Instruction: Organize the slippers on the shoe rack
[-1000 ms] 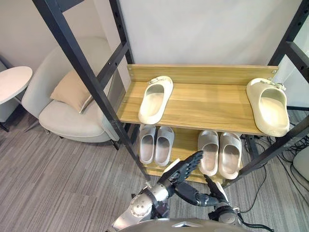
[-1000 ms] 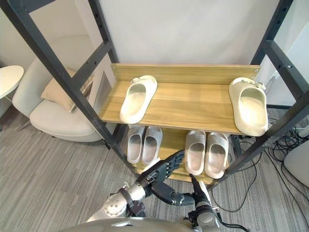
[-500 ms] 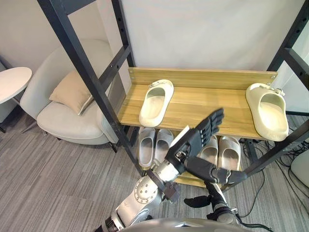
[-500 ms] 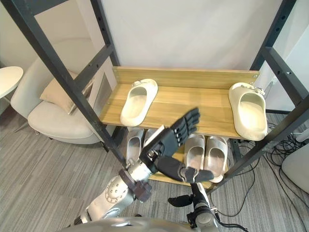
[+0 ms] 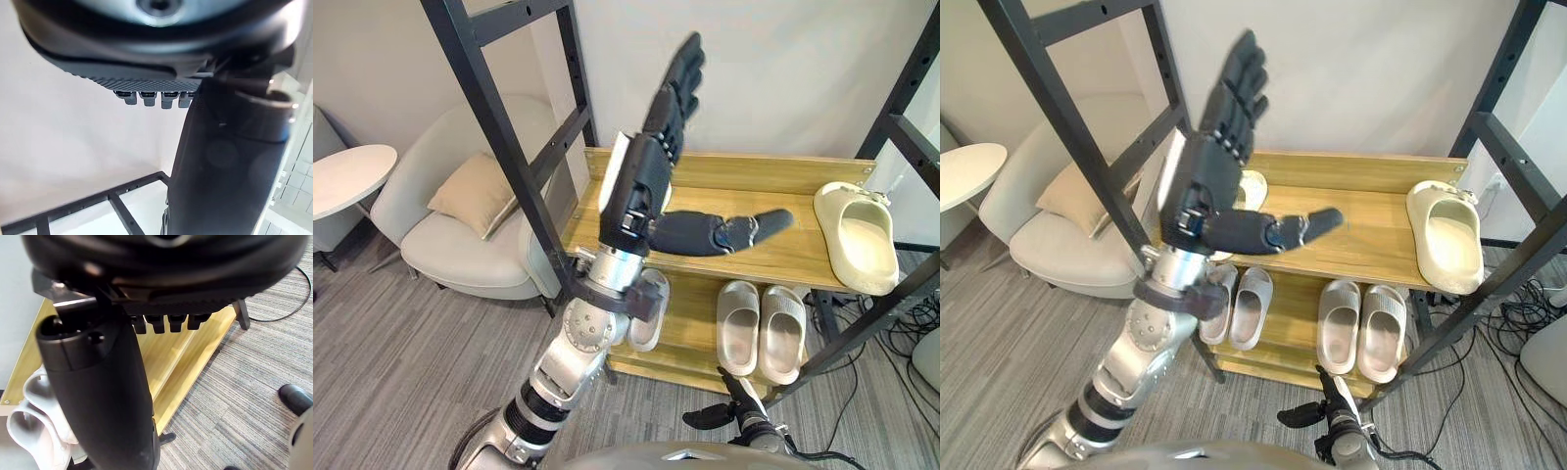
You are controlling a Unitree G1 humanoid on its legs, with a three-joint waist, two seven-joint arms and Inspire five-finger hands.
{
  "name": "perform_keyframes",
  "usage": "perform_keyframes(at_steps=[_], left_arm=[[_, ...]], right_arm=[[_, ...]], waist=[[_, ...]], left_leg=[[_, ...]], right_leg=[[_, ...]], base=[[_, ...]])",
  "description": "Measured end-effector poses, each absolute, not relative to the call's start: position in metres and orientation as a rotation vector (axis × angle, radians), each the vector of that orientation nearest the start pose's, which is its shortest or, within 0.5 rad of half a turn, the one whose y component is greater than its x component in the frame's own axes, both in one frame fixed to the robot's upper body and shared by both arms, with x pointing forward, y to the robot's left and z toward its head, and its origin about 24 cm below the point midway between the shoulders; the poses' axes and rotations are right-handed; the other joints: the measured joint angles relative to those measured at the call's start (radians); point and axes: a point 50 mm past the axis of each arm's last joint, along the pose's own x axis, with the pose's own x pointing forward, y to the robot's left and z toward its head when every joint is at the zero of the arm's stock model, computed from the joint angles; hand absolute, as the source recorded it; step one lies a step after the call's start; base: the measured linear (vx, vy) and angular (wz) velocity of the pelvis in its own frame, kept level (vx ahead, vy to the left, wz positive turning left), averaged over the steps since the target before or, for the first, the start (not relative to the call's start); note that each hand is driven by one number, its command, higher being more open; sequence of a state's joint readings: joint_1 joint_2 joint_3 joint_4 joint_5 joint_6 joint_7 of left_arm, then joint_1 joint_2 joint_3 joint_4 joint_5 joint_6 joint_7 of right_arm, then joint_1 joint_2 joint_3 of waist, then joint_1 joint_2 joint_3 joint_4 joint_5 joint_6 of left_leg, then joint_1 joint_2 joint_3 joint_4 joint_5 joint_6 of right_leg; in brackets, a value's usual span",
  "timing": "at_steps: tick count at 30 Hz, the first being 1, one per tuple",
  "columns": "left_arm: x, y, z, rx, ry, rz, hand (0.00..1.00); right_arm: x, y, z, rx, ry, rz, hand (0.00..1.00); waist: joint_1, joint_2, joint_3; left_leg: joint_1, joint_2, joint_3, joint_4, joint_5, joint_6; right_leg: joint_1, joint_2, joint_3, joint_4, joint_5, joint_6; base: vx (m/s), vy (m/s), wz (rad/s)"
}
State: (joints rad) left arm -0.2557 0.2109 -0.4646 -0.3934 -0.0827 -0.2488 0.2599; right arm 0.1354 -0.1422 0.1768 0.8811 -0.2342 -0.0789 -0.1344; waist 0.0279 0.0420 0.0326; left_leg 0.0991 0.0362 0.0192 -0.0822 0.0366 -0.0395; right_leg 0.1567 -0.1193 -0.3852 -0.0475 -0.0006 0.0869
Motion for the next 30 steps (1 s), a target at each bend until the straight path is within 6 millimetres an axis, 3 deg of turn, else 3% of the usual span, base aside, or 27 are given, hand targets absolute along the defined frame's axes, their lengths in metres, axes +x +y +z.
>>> perform_keyframes(at_steps=[6, 14, 23, 30], left_arm=[[0.257, 0.097, 0.188, 0.207, -0.817, -0.155, 1.00], [0.276, 0.126, 0.182, 0.505, -0.782, -0.008, 1.00], [0.290, 0.141, 0.194, 0.810, -0.830, 0.091, 1.00], [0.301, 0.150, 0.188, 0.957, -0.781, 0.138, 1.00]], right_arm=[[0.117, -0.180, -0.145, -0.441, 0.900, 0.089, 1.00], [0.117, -0.180, -0.145, -0.420, 0.901, 0.066, 1.00], [0.118, -0.179, -0.145, -0.411, 0.892, 0.063, 1.00], [0.119, -0.177, -0.144, -0.403, 0.886, 0.063, 1.00]], waist=[[-0.004, -0.020, 0.012], [-0.011, -0.029, 0.017], [-0.029, -0.034, 0.016], [-0.040, -0.039, 0.018]], left_leg=[[-0.007, -0.002, -0.002, -0.001, 0.000, 0.000], [-0.016, -0.004, -0.002, -0.003, 0.000, 0.000], [-0.027, -0.003, 0.002, -0.003, 0.000, 0.000], [-0.026, -0.001, 0.011, -0.003, -0.001, -0.001]], right_leg=[[-0.005, -0.001, -0.002, -0.002, -0.001, 0.000], [-0.017, -0.002, -0.001, -0.002, -0.001, 0.000], [-0.035, -0.001, 0.005, -0.001, -0.002, 0.000], [-0.039, 0.000, 0.017, -0.002, -0.001, -0.001]], base=[[0.00, 0.000, 0.00], [0.00, 0.000, 0.00], [-0.01, 0.001, -0.01], [-0.01, 0.002, -0.04]])
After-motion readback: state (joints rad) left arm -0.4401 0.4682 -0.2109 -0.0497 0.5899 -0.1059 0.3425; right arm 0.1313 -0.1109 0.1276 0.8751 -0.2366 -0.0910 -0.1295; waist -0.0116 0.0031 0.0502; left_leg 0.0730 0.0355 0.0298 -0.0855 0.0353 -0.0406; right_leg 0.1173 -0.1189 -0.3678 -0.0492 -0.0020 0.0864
